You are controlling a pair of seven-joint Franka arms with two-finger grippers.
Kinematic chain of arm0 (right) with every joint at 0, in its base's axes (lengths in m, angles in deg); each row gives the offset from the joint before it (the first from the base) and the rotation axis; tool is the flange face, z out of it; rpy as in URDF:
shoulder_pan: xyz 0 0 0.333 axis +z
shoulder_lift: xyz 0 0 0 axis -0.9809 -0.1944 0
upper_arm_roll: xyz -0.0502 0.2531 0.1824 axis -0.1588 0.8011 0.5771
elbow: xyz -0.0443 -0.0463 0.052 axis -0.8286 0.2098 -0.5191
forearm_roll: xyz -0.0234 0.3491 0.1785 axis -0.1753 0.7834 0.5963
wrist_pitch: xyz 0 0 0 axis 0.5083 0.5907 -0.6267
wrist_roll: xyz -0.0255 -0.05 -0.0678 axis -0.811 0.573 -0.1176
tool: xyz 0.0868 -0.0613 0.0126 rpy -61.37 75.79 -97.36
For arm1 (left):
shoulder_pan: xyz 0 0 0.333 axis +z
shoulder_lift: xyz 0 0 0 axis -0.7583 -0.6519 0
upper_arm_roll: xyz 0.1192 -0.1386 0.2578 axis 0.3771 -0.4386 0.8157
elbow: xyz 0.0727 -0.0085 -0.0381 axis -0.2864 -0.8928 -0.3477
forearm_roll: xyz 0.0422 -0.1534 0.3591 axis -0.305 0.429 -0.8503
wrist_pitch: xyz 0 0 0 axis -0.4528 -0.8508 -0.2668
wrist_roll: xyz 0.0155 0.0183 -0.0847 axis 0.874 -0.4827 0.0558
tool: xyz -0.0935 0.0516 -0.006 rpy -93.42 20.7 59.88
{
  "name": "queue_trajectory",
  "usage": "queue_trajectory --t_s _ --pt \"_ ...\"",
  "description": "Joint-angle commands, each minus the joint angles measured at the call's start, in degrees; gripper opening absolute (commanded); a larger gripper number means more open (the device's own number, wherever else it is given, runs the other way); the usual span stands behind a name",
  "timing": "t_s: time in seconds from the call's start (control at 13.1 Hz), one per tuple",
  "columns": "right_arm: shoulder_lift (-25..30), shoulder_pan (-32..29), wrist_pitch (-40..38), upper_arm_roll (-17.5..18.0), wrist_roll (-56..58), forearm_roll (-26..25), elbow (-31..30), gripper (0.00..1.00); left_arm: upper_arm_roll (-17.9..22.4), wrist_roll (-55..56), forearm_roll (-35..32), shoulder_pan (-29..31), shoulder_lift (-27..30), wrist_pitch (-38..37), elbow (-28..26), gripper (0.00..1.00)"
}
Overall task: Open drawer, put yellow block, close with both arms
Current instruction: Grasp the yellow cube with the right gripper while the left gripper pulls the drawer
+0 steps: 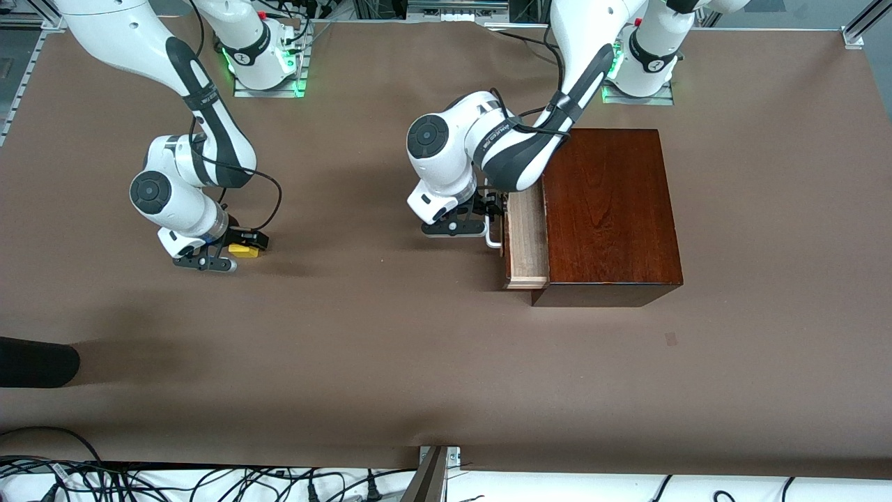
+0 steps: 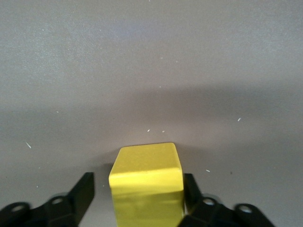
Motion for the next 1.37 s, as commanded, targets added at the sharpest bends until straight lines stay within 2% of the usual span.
queue_trajectory --t_s 0.0,0.08,0.23,0.53,0.84,1.15,1.3 --pt "0.52 -0.05 1.17 0.23 0.46 1.01 -1.4 0.6 -1.32 2.14 3.37 -1.47 -2.31 -1.26 4.82 1.0" --pt "0.43 -0.05 1.26 0.23 0.46 1.01 -1.4 0.53 -1.41 2.05 2.5 -1.47 -2.14 -2.4 4.82 1.0" --pt "0.26 -0.14 1.26 0.23 0.46 1.01 -1.4 0.37 -1.58 1.79 1.09 -1.47 -2.04 -5.56 8.58 1.0" --pt "0.78 -0.05 0.91 0.32 0.81 0.92 -1.05 0.15 -1.49 0.82 1.08 -1.38 -1.96 -6.64 9.22 1.0" --pt "1.84 -0.05 0.2 1.55 1.25 0.92 0.09 0.14 -1.32 0.73 -1.98 -2.61 -2.49 -6.72 8.69 1.0" --pt "2.36 -0.05 0.03 1.55 1.34 0.92 0.35 0.14 -1.23 0.12 -2.96 -2.7 -2.22 -9.89 8.95 1.0" --pt "3.33 -0.05 -3.64 1.46 1.43 0.92 2.1 0.14 -1.32 -0.06 -2.52 -2.52 -1.87 -11.54 10.0 1.0"
